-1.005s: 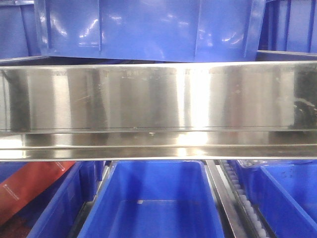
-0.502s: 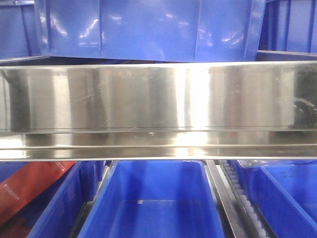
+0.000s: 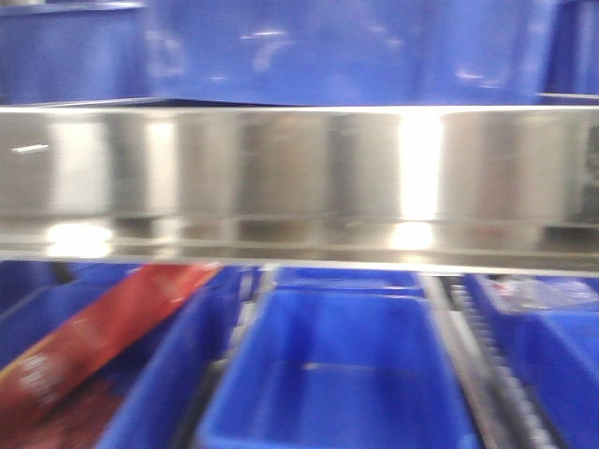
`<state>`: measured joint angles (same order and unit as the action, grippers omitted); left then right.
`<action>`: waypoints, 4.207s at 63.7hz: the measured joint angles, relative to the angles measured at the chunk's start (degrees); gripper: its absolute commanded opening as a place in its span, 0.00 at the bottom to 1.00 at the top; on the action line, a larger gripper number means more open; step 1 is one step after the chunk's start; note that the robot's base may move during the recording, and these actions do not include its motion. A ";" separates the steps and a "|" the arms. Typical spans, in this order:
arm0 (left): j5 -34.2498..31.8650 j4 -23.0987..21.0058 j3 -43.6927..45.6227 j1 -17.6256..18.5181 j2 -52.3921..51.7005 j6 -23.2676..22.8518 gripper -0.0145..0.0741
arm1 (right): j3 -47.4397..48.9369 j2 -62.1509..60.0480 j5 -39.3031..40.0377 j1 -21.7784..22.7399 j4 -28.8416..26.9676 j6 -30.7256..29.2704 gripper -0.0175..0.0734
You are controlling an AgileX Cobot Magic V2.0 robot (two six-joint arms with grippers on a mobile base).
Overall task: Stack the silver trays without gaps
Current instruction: 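Hold the silver tray with both grippers while the base backs away, then carry the tray in both grippers while driving to another shelf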
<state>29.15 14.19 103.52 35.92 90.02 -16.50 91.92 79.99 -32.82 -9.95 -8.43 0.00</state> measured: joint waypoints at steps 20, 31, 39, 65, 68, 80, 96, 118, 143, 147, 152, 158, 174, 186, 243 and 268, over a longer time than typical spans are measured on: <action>-0.30 0.00 0.00 0.00 0.00 0.00 0.14 | 0.02 -0.13 0.00 0.00 0.00 0.00 0.10; -0.38 0.09 0.00 -0.10 0.00 0.00 0.14 | 0.13 -0.13 0.15 0.00 -0.10 0.00 0.10; -0.38 0.09 0.00 -0.10 0.00 0.00 0.14 | 0.13 -0.13 0.29 0.00 -0.10 0.00 0.10; -0.38 0.09 0.00 -0.10 0.00 0.00 0.14 | 0.13 -0.13 0.33 0.00 -0.10 0.00 0.10; -0.38 0.09 0.00 -0.10 0.00 0.00 0.14 | 0.13 -0.13 0.33 0.00 -0.10 0.00 0.10; -0.38 0.09 0.00 -0.10 0.00 0.00 0.14 | 0.13 -0.13 0.33 0.00 -0.10 0.00 0.10; -0.38 0.09 0.00 -0.29 0.00 0.00 0.14 | 0.13 -0.13 0.42 -0.12 -0.22 0.00 0.10; -0.38 0.09 0.00 -0.29 0.00 0.00 0.14 | 0.13 -0.13 0.42 -0.12 -0.22 0.00 0.10; -0.38 0.09 0.00 -0.29 0.00 0.00 0.14 | 0.13 -0.13 0.42 -0.12 -0.22 0.00 0.10; -0.38 0.09 0.00 -0.29 0.00 0.00 0.14 | 0.13 -0.13 0.42 -0.12 -0.22 0.00 0.10; -0.38 0.09 0.00 -0.29 0.00 0.00 0.14 | 0.13 -0.13 0.42 -0.12 -0.22 0.00 0.10; -0.38 0.09 0.00 -0.29 -0.04 0.00 0.14 | 0.13 -0.13 0.42 -0.12 -0.22 0.00 0.10; -0.38 0.09 0.00 -0.29 -0.04 0.00 0.14 | 0.13 -0.13 0.42 -0.12 -0.22 0.00 0.10; -0.38 0.09 0.00 -0.29 -0.04 0.00 0.14 | 0.13 -0.13 0.42 -0.12 -0.22 0.00 0.10; -0.69 0.09 0.00 -0.29 -0.04 0.00 0.14 | 0.13 -0.13 0.46 -0.12 -0.22 0.00 0.10; -0.69 0.86 0.00 -0.42 -0.04 0.00 0.14 | 0.13 -0.13 0.87 -0.15 -0.54 0.00 0.10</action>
<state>28.46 15.05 103.52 35.49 89.98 -16.50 92.05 79.87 -31.94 -10.10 -8.97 0.00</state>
